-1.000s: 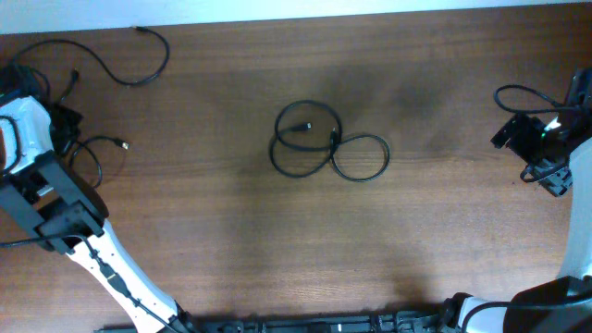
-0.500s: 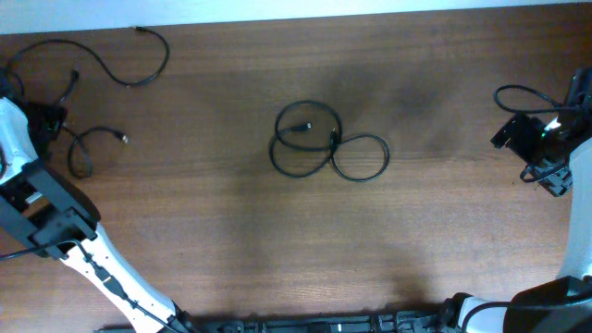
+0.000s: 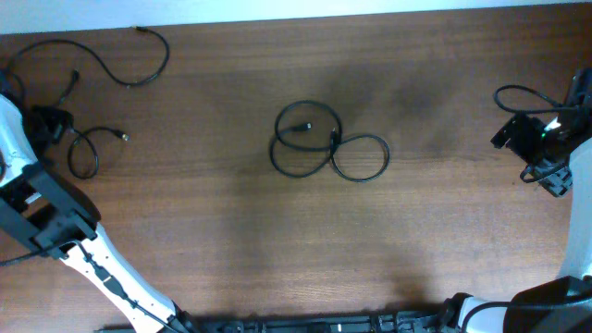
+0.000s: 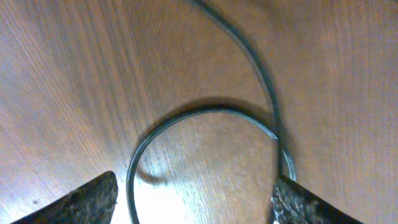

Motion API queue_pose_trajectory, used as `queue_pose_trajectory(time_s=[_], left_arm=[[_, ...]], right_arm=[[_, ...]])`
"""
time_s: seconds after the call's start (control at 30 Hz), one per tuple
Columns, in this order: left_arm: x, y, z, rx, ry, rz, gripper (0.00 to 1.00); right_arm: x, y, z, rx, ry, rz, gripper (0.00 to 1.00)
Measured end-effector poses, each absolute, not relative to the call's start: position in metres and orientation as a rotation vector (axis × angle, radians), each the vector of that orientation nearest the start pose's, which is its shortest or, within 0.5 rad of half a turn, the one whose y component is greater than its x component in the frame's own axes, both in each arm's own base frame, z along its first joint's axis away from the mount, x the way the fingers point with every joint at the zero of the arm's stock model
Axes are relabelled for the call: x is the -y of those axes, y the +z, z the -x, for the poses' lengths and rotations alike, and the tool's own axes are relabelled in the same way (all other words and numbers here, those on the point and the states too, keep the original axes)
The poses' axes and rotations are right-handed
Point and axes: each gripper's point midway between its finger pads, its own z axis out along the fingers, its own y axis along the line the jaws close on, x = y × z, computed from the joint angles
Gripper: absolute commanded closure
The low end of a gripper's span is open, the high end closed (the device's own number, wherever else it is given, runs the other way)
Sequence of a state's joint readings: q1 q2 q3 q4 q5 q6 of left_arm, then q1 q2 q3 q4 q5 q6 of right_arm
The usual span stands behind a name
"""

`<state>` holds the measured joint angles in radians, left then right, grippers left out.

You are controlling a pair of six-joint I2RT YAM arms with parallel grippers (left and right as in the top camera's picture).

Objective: Untangle cables

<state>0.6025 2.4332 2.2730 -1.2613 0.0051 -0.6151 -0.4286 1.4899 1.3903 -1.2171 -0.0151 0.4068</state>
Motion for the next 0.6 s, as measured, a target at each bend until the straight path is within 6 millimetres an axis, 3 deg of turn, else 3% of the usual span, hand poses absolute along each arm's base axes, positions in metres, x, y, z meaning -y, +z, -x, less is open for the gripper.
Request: queue_pose_trajectory(time_s=[0.13,0.27,0.33,0.4,0.47,0.53,0.6], left_arm=[[-0.285,0.147,-0.44,-2.363,-0.117,1.589,0.18],[-0.242,0.21,-0.469,-2.348,-0.465,1.276,0.13],[-0.185,0.223,-0.481,-2.435,-0.697,1.042,0.13],[-0.147,0.224,-0.486,-2.506,-0.773,0.893,0.12],[-0.076,0.226,-0.494,-2.606,-0.852,0.599,0.07],[-0.022,0.225,-0.499,-2.666,-0.852,0.382,0.0],[0.028,0.219,-0.499,-2.729,-0.788,0.189,0.0]], right_arm=[[0.127,0.174,-0.283,-2.641,0.017,-1.17,0.02],[0.126,0.174,-0.283,-2.641,0.018,-1.169,0.02],[0.126,0.174,-0.283,-2.641,0.018,-1.169,0.02],[0.126,0.174,-0.283,-2.641,0.018,-1.169,0.02],[0.126,0.174,-0.283,-2.641,0.018,-1.169,0.02],[0.126,0.174,-0.283,-2.641,0.018,-1.169,0.02],[0.126,0.174,-0.283,-2.641,0.018,-1.169,0.02]])
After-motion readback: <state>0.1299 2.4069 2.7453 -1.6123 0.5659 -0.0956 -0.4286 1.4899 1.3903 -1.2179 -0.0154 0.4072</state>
